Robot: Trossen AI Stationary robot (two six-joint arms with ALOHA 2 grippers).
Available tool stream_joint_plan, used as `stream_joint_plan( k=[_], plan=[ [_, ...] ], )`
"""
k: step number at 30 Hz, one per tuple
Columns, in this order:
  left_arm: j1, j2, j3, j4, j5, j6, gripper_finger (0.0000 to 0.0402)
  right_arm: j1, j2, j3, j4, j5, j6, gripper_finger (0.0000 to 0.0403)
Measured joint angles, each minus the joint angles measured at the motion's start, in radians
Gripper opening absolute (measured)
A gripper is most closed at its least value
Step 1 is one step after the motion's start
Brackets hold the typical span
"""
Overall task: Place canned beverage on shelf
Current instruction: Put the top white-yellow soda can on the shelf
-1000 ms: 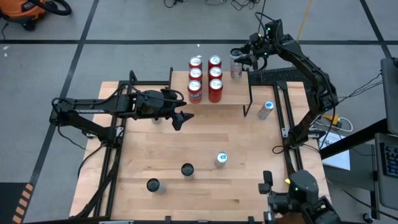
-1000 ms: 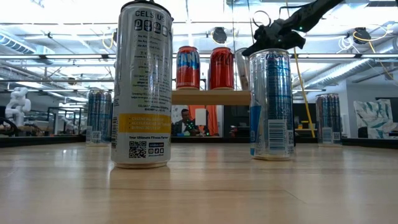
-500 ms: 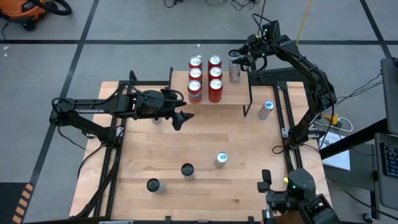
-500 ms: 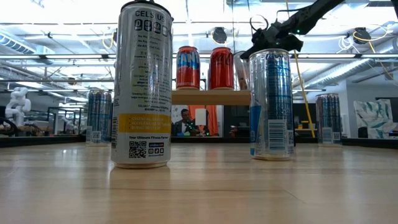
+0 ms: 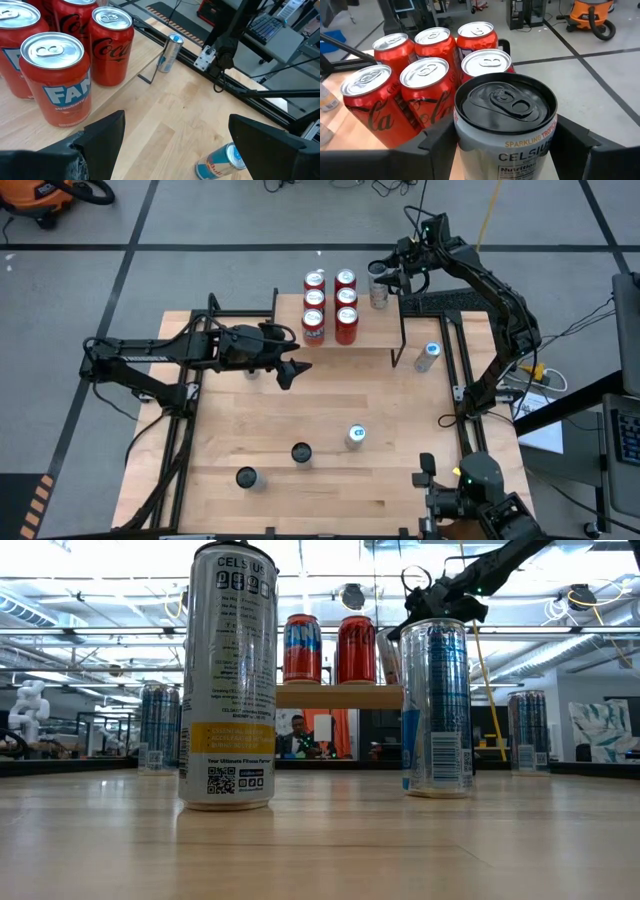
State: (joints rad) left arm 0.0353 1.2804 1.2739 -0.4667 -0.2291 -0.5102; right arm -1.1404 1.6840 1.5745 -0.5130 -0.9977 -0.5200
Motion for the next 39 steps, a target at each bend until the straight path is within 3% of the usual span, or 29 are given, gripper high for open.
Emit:
stream_joint_plan(
  k=[8,18,39],
  plan=[
    [0.0,0.0,0.0,-0.036,0.018,0.0,0.0359,0.003,-0.001,0.0,-0.02,-0.001,0.002,0.0238],
    [0.0,0.0,0.0,-0.048,0.023,0.001,0.0359,0.003,-0.002,0.001,-0.048,-0.001,0.01,0.0281],
    [0.0,0.0,0.0,-0.051,0.024,0.002,0.0359,0.003,-0.006,0.001,-0.087,0.031,-0.012,0.0279]
  ],
)
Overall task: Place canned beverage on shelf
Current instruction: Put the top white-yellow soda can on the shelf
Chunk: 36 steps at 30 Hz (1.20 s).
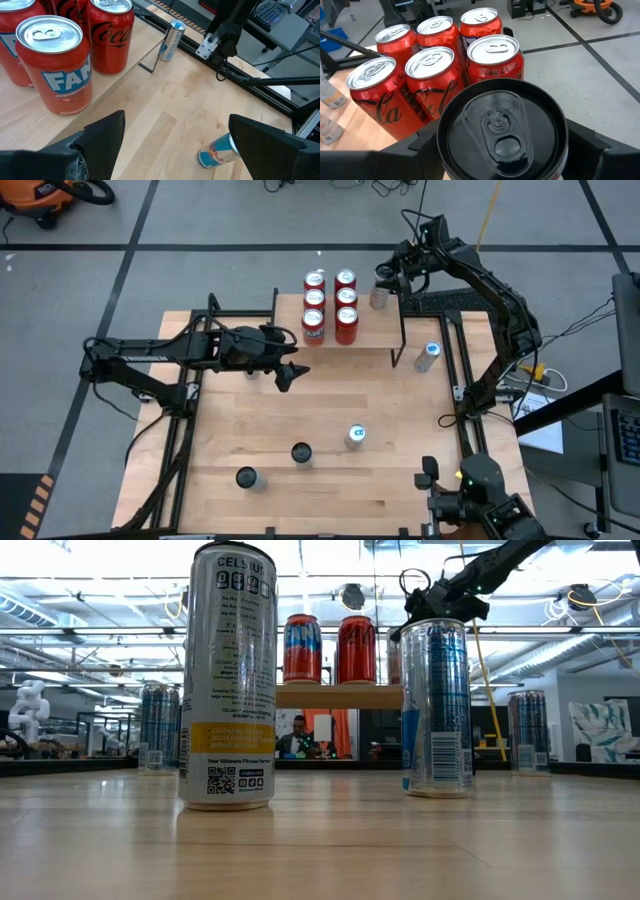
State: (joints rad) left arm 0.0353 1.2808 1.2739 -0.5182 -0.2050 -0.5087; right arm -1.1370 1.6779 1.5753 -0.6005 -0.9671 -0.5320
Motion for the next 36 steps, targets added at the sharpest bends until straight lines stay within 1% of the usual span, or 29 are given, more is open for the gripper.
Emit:
stream_joint_plan(
  k=[4,7,12,15,20,23,29,36],
  plan=[
    [0.0,0.0,0.0,0.0,0.0,0.0,0.0359,0.0,-0.007,0.0,0.014,-0.003,0.031,0.029],
    [0.0,0.0,0.0,0.0,0.0,0.0,0.0359,0.0,-0.018,0.0,0.019,-0.025,0.031,0.0304],
    [0.0,0.0,0.0,0.0,0.0,0.001,0.0359,0.0,-0.043,0.0,0.051,-0.027,0.071,0.0329],
    [0.0,0.0,0.0,-0.001,0.0,0.018,0.0359,0.0,-0.063,0.0,0.064,0.012,0.098,0.0337],
    [0.0,0.0,0.0,-0.01,0.0,0.023,0.0359,0.0,-0.113,0.0,0.05,0.113,0.102,0.0338],
    [-0.001,0.0,0.0,-0.014,0.0,0.025,0.0359,0.0,-0.135,0.0,0.036,0.154,0.135,0.0338],
    [-0.001,0.0,0.0,-0.015,0.0,0.053,0.0359,0.0,-0.139,0.0,-0.017,0.157,0.156,0.0339],
    [-0.001,0.0,0.0,-0.015,0.0,0.054,0.0359,0.016,-0.139,0.0,-0.032,0.155,0.156,0.034]
  ],
)
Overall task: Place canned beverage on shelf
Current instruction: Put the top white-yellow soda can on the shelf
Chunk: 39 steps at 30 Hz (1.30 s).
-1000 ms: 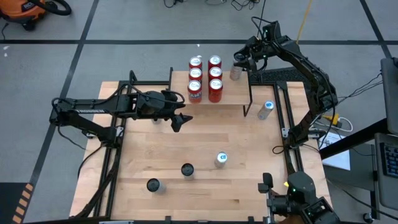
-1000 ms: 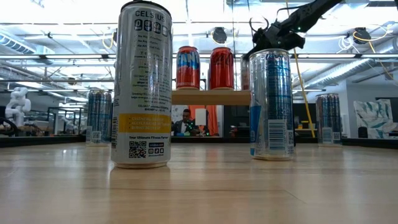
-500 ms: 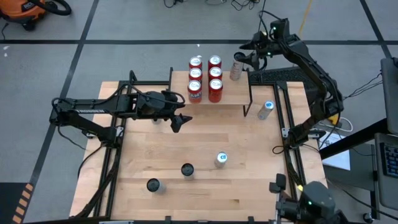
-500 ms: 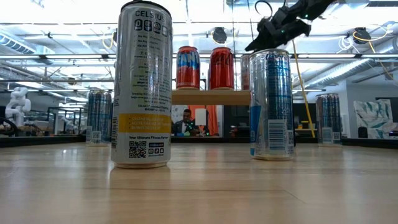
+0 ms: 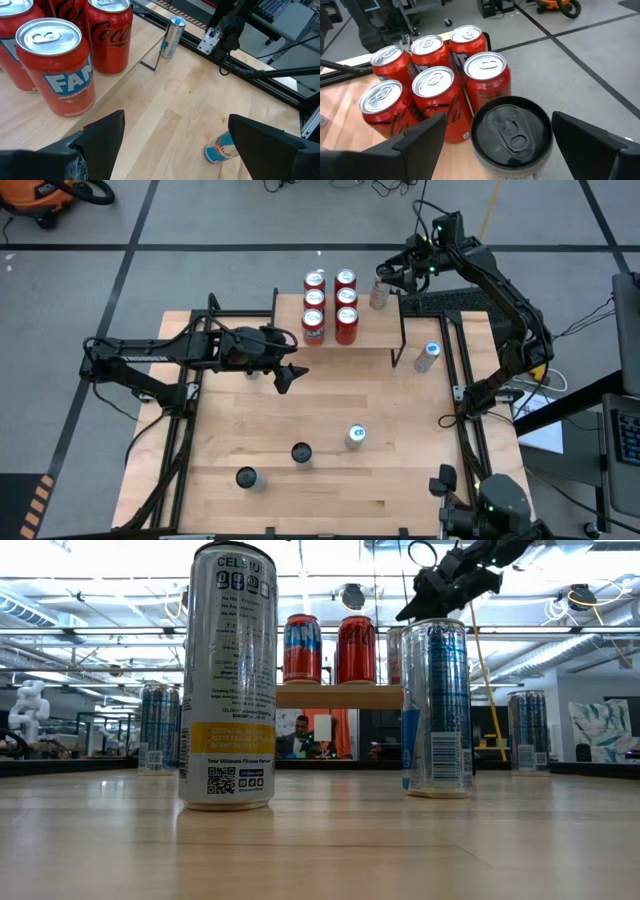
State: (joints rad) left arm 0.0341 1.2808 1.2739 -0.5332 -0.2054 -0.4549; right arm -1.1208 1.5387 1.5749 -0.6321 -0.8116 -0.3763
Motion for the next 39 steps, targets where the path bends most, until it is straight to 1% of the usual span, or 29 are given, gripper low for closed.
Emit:
stream_joint_plan(
  k=[2,6,10,13,21,25,28,33,39],
  plan=[
    [0.0,0.0,0.0,0.0,0.0,0.0,0.0359,0.01,0.007,0.0,0.007,0.005,-0.003,0.0347],
    [0.0,0.0,0.0,0.0,-0.003,0.014,0.0359,0.022,0.025,-0.001,0.006,0.052,-0.01,0.0364],
    [0.0,0.0,0.0,0.0,-0.005,0.017,0.0359,0.028,0.033,-0.001,0.014,0.055,-0.012,0.0365],
    [-0.001,0.0,0.0,0.0,-0.006,0.016,0.0359,0.031,0.033,-0.001,0.014,0.054,-0.012,0.0348],
    [-0.001,0.0,0.0,0.0,-0.006,0.017,0.0359,0.031,0.033,-0.001,0.006,0.053,-0.045,0.027],
    [-0.001,0.0,0.0,0.0,-0.007,0.018,0.0359,0.031,0.033,-0.001,0.012,0.046,-0.055,0.0241],
    [-0.001,0.0,0.0,0.0,-0.007,0.018,0.0359,0.031,0.034,-0.001,0.015,0.017,-0.049,0.0233],
    [-0.001,0.0,0.0,0.0,-0.007,0.018,0.0359,0.031,0.034,-0.001,0.015,-0.028,-0.054,0.0237],
    [-0.001,0.0,0.0,0.0,-0.007,0.018,0.0359,0.03,0.034,-0.001,0.009,-0.027,-0.09,0.0239]
  ],
)
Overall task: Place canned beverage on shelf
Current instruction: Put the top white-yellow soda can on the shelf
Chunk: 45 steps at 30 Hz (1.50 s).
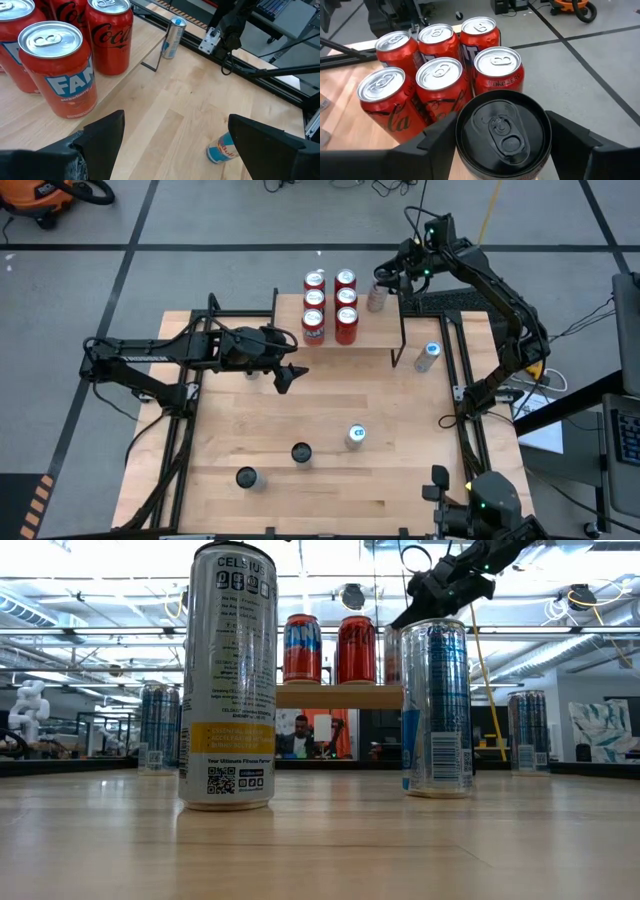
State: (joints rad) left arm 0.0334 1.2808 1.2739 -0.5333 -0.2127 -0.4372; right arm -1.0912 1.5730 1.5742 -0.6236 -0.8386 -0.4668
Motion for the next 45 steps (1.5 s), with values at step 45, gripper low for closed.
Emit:
stream_joint_plan(
  k=[45],
  plan=[
    [0.0,0.0,0.0,-0.046,0.002,0.0,0.0359,-0.012,-0.008,0.001,-0.092,0.138,-0.098,0.0329]
  ],
)
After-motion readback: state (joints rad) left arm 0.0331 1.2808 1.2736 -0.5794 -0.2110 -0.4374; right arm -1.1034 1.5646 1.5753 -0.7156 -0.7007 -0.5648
